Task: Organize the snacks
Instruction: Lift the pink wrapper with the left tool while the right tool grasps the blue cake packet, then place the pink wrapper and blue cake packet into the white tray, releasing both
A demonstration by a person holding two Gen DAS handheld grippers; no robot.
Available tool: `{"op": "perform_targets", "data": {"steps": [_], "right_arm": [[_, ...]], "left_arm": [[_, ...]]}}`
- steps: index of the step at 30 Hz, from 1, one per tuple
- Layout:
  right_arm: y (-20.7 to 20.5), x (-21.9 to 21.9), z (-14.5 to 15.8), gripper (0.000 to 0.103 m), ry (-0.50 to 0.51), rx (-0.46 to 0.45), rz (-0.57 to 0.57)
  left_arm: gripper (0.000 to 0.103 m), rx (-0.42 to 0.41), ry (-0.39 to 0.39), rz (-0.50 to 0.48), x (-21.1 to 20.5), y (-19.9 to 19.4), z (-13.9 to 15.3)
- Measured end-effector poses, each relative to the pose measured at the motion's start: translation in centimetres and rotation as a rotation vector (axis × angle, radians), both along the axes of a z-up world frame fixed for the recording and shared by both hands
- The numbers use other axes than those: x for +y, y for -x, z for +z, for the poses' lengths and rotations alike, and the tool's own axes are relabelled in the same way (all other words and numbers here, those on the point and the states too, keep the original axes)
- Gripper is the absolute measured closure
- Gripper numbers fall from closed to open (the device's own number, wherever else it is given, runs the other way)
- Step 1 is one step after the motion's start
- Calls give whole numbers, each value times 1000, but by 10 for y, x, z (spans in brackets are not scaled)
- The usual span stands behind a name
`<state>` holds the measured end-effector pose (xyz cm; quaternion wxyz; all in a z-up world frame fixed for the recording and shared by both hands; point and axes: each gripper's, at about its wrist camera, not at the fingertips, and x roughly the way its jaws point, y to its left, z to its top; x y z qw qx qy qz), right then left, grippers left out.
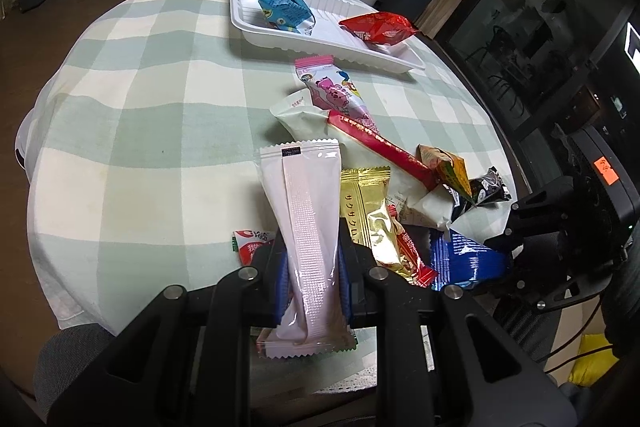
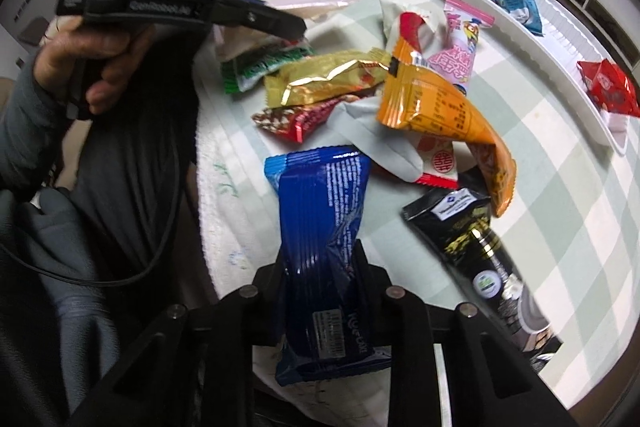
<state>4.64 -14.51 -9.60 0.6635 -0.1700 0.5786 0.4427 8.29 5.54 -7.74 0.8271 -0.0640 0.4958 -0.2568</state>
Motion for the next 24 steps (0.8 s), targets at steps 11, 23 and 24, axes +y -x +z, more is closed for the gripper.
{"op": "perform_targets", "data": {"steps": [11, 23, 24], "right_arm": [[8, -16, 27, 76, -248, 46, -84], [-64, -63, 91, 76, -409, -180, -457], [-76, -68, 94, 76, -396, -201, -513]], "left_arm": [[85, -8, 62, -35, 0, 1, 22], [85, -112, 83, -41, -10, -64, 82], [85, -122, 83, -35, -13, -77, 88]]}}
